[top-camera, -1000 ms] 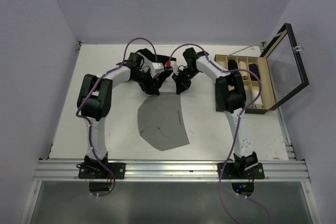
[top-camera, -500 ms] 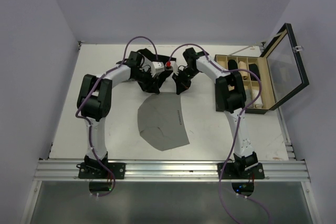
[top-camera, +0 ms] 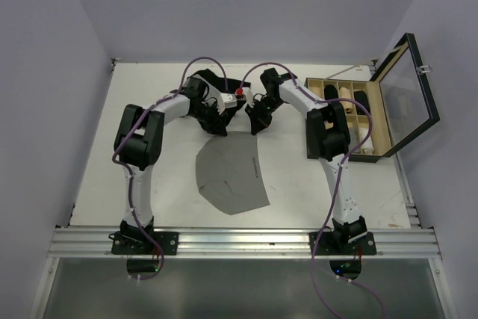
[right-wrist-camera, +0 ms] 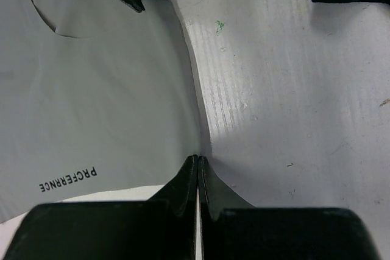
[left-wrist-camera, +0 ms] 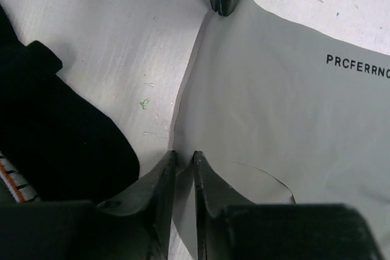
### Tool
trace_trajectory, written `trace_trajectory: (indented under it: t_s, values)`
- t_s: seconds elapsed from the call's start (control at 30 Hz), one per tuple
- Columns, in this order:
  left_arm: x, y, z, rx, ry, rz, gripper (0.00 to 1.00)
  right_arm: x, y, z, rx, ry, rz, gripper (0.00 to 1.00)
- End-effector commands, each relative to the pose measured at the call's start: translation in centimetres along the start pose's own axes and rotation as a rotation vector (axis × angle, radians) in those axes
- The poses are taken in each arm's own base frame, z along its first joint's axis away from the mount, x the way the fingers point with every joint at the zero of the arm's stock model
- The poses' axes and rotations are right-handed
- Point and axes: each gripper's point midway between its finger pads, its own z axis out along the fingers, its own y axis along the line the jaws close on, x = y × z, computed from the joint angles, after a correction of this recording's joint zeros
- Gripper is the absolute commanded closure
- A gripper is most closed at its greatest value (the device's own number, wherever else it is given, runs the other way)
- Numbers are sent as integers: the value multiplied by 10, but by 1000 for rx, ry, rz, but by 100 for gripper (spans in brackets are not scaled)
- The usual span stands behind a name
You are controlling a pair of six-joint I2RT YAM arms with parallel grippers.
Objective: Roll the underwear
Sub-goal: Fold the underwear
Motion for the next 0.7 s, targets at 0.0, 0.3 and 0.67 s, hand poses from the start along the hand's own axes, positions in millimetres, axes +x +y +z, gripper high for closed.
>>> trace_trajectory:
  t_s: [0.0, 0.3, 0.67]
  values:
    - [-15, 5, -2, -10, -27, 42, 81, -13, 3, -12, 2, -39, -27, 100]
    - [-48, 7, -26, -40, -88, 85, 100, -38, 1, -47, 38, -137, -3, 100]
    - [-52, -69, -58, 9, -142, 112, 100, -17, 65, -66, -46, -150, -32, 100]
